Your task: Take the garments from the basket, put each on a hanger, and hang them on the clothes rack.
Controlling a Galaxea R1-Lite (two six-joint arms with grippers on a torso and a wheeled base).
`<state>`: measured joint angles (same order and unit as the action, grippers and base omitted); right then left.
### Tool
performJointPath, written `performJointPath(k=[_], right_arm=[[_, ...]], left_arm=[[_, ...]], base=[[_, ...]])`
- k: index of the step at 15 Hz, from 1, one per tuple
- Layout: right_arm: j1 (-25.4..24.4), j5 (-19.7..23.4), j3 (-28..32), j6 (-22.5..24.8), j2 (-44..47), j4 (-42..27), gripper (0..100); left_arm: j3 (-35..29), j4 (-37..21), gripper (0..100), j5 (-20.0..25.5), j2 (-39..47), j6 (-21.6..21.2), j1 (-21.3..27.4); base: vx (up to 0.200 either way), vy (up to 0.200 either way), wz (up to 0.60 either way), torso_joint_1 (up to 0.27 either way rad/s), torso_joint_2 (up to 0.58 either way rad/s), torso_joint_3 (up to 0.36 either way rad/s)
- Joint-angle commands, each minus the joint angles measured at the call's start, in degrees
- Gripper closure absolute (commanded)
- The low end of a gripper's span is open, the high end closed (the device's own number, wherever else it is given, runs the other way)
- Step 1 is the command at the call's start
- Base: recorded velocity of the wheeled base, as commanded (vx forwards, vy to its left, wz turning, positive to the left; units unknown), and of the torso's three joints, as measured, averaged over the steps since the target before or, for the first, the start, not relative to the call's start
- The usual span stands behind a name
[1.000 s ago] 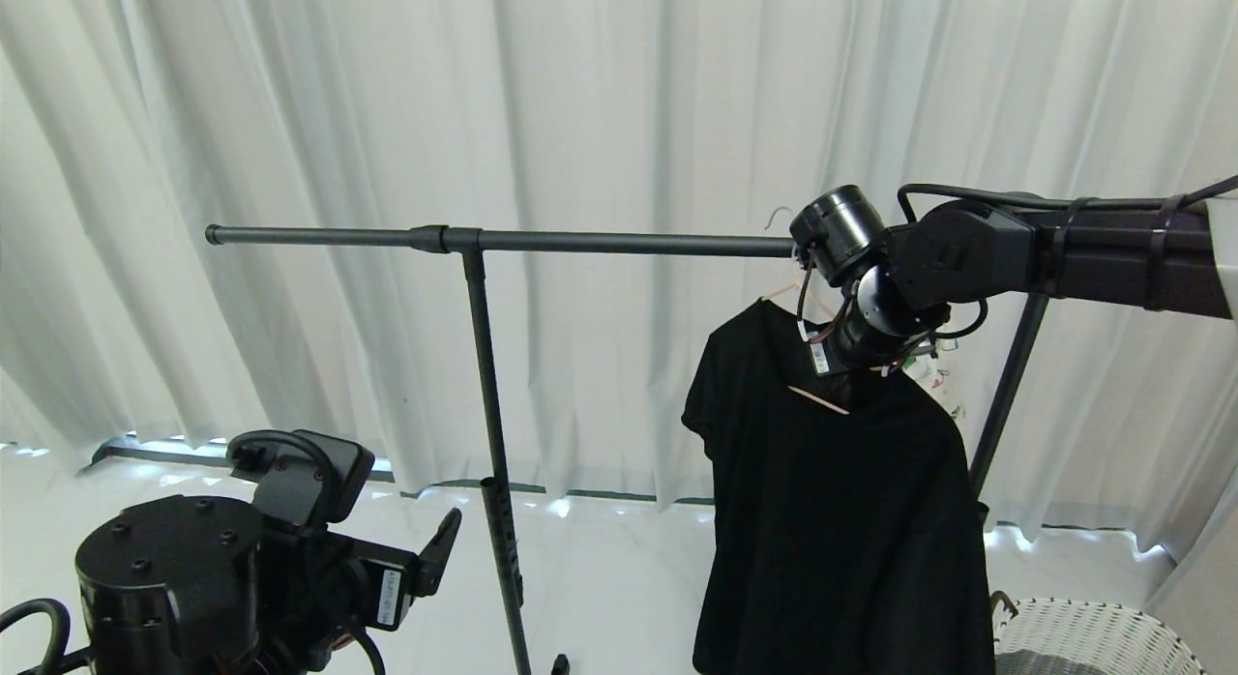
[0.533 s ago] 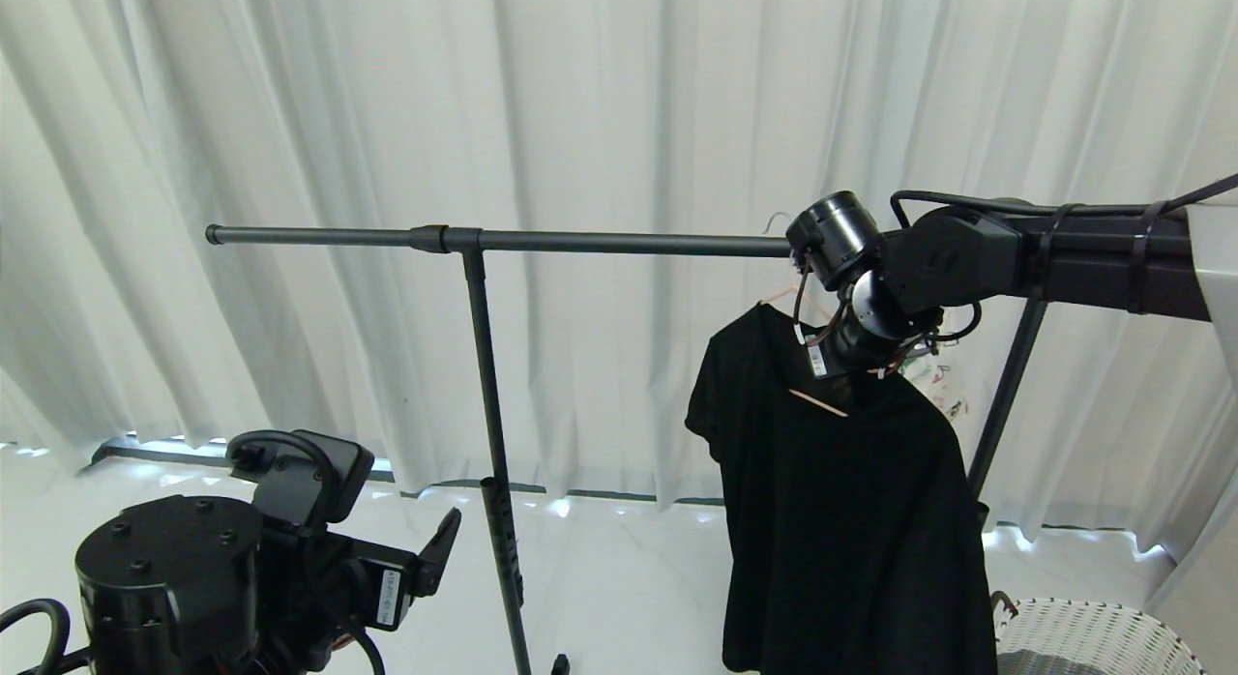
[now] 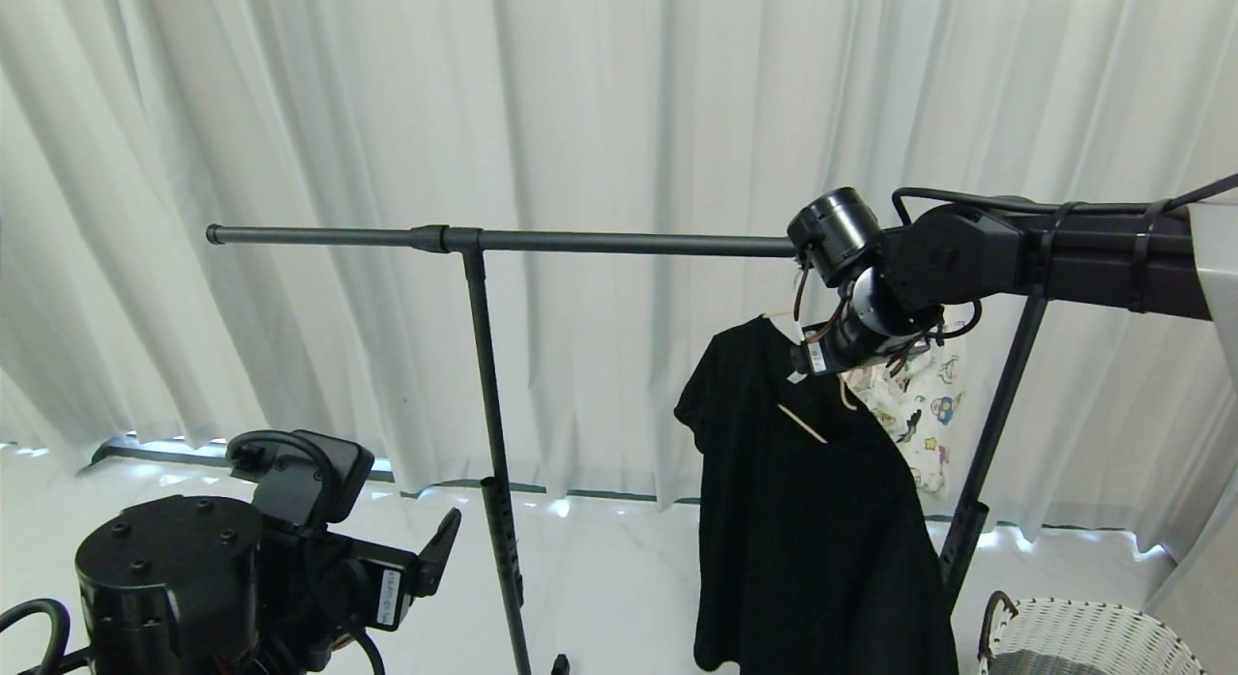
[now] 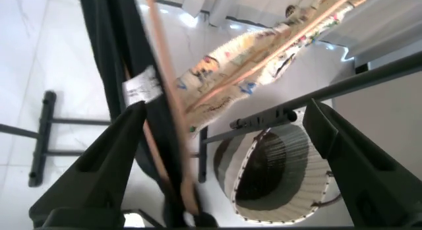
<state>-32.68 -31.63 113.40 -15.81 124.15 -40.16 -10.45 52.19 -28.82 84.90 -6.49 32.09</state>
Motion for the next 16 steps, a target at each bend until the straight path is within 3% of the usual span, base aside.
performJointPath(k=[1,5,8,13,16], right_arm=[[-0.01,-0.01,0.77,-0.27,-0.05,-0.01,0],[-0.54,0.78,1.19,-3.52,-3.12,-0.63,0],[-0.8,7.03,1.19,-5.72,-7.52,-1.24,0],[-0.72,10.19,1.19,-5.63,-12.88,-1.68,0],[1.31,11.24,1.19,-5.19,-17.98,-8.36,0]], left_arm=[[-0.01,0.02,0,-0.01,0.01,-0.02,-0.01],[-0.01,0.02,0,-0.01,-0.17,-0.02,-0.18],[-0.01,0.02,0,-0.01,-0.17,-0.02,-0.18],[0.96,0.02,0,-0.1,-0.34,0.07,-0.45],[1.48,0.02,0,-0.89,-0.43,-0.02,-3.35]], base=[[0.0,0.0,0.0,0.0,0.0,0.0],[0.0,0.0,0.0,0.0,0.0,0.0],[0.0,0.0,0.0,0.0,0.0,0.0],[0.0,0.0,0.0,0.0,0.0,0.0],[0.0,0.0,0.0,0.0,0.0,0.0]])
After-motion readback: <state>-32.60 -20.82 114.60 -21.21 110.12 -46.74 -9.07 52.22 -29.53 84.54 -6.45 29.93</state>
